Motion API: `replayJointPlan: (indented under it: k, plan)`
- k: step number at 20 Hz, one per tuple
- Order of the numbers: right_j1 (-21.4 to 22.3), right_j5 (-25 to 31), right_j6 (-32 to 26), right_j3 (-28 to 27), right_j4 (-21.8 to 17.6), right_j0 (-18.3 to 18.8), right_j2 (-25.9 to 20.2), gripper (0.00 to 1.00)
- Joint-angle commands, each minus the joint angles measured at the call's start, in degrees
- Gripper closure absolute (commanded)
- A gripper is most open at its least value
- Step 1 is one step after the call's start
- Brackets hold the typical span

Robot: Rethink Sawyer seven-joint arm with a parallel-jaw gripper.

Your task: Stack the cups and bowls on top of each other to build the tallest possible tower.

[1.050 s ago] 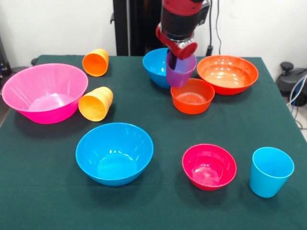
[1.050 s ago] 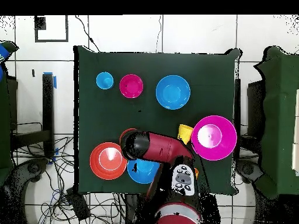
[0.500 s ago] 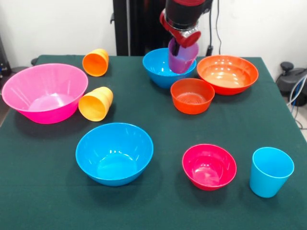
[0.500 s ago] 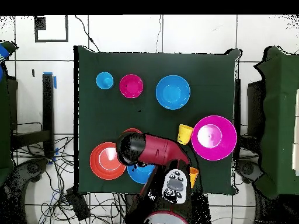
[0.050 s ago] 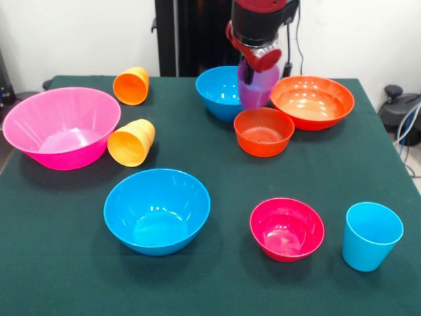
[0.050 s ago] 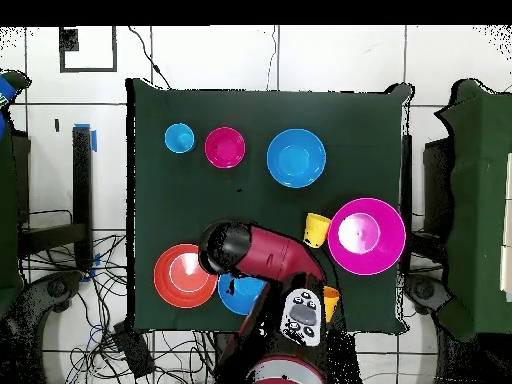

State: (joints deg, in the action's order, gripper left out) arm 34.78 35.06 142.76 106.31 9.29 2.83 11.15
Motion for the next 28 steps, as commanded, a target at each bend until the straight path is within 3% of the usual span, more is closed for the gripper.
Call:
replayJointPlan:
  k: [1,7,28]
  plan:
    - [-5.3,-15.0,7.4,4.8,4.1,2.4,-9.3,1.0]
    - [-4.6,-17.4,7.2,6.6,3.9,3.0,-10.0,1.0]
    - [-10.3,-27.7,10.5,10.1,5.8,6.3,-15.8,1.0]
